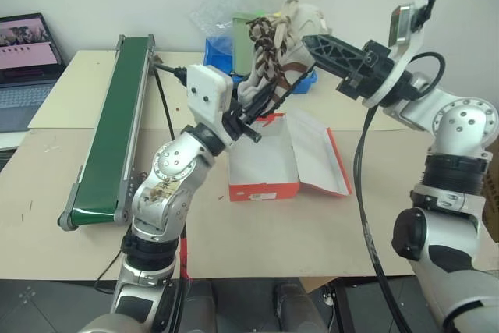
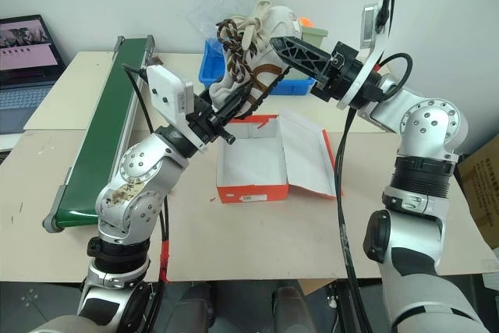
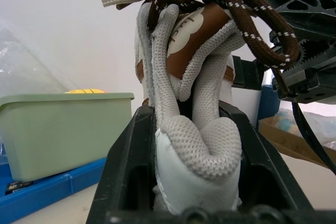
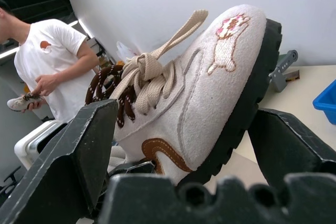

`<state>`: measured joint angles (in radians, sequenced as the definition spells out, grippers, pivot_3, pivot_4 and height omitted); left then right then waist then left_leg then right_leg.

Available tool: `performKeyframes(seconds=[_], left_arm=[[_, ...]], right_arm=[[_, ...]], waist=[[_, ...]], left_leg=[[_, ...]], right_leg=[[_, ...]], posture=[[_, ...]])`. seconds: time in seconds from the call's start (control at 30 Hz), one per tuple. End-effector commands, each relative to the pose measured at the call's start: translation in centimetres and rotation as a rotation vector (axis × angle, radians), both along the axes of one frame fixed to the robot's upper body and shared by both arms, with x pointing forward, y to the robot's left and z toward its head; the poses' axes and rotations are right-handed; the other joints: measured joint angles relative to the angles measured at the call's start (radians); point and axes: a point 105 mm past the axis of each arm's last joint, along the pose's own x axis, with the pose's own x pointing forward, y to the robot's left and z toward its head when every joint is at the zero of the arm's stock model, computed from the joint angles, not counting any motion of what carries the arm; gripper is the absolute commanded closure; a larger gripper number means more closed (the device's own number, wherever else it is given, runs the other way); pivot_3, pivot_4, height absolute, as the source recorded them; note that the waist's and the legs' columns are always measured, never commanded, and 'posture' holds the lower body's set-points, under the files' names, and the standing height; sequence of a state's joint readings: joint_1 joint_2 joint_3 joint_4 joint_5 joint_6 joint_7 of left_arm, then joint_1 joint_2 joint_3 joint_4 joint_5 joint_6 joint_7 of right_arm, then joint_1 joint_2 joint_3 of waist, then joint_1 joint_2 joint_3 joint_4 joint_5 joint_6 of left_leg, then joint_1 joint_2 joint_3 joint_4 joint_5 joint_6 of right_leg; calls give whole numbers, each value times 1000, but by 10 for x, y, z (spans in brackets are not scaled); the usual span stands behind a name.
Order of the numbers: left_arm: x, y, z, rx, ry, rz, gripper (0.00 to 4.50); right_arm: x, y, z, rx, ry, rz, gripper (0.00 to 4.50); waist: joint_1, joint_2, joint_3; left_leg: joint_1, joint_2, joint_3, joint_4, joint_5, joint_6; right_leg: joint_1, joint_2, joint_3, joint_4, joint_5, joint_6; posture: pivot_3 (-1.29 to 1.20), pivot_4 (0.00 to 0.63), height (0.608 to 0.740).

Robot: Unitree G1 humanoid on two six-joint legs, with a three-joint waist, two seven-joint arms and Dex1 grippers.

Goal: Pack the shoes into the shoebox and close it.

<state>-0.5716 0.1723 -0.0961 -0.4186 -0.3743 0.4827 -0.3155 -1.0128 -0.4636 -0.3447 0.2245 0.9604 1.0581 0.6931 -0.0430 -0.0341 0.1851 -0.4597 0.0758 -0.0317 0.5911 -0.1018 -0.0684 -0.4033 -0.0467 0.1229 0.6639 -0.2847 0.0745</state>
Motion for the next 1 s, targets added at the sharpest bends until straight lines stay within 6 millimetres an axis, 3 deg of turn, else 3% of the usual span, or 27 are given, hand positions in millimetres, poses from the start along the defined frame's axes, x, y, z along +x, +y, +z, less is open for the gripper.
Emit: performKeyframes(seconds=[0.03,0.4,0.6,0.7,0.87,0.9,1.0], left_arm=[[-11,-3,12,-13,-64,-17,3033],[-3,13,11,-13,-43,43,3033],[0,27,3,-63,69,57,3033],[-8,47,0,-75,98,86,2164],[-11,91,0,-70,117,240,289],[-12,99,1,-65,113,264,45],[-15,128,4,-29,101,370,45]], right_arm=[[0,0,16,20,-59,-18,530],[5,8,14,10,-72,-10,3959],[14,17,5,-66,-87,-47,4123],[26,18,-3,-141,-88,-117,4124],[45,17,-12,-225,-58,-217,4124],[49,16,-14,-242,-50,-245,4124],[67,12,-21,-322,8,-377,4124]], waist=[[0,0,0],[-1,0,0],[-1,0,0],[-7,0,0],[-4,0,0],[-4,0,0],[-4,0,0]], left_leg=[[0,0,0,0,0,0],[0,0,0,0,0,0],[0,0,0,0,0,0],[0,0,0,0,0,0],[0,0,0,0,0,0],[0,0,0,0,0,0],[0,0,0,0,0,0]], right_leg=[[0,0,0,0,0,0],[0,0,0,0,0,0],[0,0,0,0,0,0],[0,0,0,0,0,0],[-1,0,0,0,0,0],[-1,0,0,0,0,0],[-1,0,0,0,0,0]], posture=[[0,150,740],[0,150,740],[0,150,740],[0,150,740],[0,150,740],[0,150,740],[0,150,740]])
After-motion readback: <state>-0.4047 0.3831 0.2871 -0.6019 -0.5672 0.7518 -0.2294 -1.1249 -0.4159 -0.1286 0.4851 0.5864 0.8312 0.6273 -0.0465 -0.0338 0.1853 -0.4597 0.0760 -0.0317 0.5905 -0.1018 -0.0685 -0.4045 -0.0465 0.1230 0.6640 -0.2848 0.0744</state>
